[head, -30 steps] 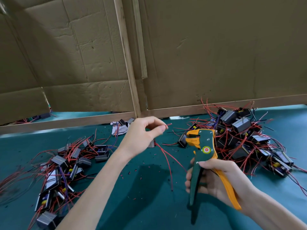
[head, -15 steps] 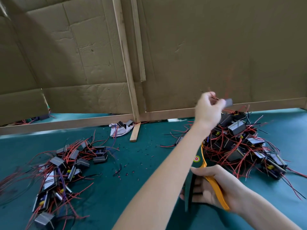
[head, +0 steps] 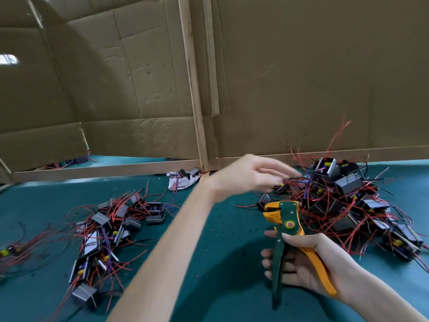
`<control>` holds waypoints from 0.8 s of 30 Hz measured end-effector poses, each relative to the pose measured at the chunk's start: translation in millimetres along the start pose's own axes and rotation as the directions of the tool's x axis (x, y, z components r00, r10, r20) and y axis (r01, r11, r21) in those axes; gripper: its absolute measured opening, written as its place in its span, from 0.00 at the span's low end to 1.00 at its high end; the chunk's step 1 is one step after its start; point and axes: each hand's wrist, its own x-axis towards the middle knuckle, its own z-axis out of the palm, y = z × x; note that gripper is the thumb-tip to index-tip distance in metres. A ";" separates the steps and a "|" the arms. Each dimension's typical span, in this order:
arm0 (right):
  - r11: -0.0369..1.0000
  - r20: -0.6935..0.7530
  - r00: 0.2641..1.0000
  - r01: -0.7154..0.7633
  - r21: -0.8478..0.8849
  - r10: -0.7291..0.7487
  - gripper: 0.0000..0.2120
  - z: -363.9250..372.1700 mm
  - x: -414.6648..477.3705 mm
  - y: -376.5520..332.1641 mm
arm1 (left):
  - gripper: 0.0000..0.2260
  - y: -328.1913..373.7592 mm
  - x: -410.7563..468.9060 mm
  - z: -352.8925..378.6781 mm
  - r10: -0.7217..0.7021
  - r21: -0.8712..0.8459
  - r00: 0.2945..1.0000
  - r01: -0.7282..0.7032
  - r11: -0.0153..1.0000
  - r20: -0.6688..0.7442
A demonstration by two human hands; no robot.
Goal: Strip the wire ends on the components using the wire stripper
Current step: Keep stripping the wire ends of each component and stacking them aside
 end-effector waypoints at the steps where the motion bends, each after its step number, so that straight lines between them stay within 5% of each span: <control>1: 0.998 -0.074 0.996 0.042 -0.036 -0.045 0.27 6.9 -0.5 -5.9 | 0.13 -11.3 -13.3 -16.0 -0.065 0.005 0.995 0.066 0.998 -0.082; 3: 0.995 -0.091 0.994 0.053 -0.085 -0.061 0.28 4.6 9.1 -6.0 | 0.15 -42.4 -39.8 -49.0 -0.229 0.156 0.933 0.279 0.947 -0.276; 6: 0.994 -0.087 0.994 0.063 -0.091 -0.071 0.29 0.0 11.2 -3.4 | 0.18 -95.3 -73.5 -85.5 -0.493 0.467 0.721 0.692 0.551 -0.487; 9: 0.994 -0.057 0.997 0.044 -0.101 -0.050 0.30 1.7 11.0 -2.7 | 0.13 -134.9 -94.6 -95.5 -0.673 0.475 0.558 0.815 0.332 -0.486; 14: 0.993 -0.059 0.996 0.063 -0.100 -0.069 0.29 -2.0 10.3 -3.6 | 0.08 -152.9 -100.5 -95.3 -0.595 0.449 0.613 0.789 0.420 -0.520; 20: 0.993 -0.030 0.996 0.086 -0.084 -0.089 0.23 -2.6 10.0 -5.3 | 0.08 -120.0 -80.1 -84.8 -0.387 0.380 0.778 0.594 0.709 -0.495; 24: 0.991 -0.036 0.994 0.104 -0.083 -0.107 0.23 -1.9 9.1 -5.4 | 0.06 -102.3 -60.2 -63.8 -0.322 0.370 0.908 0.406 0.836 -0.269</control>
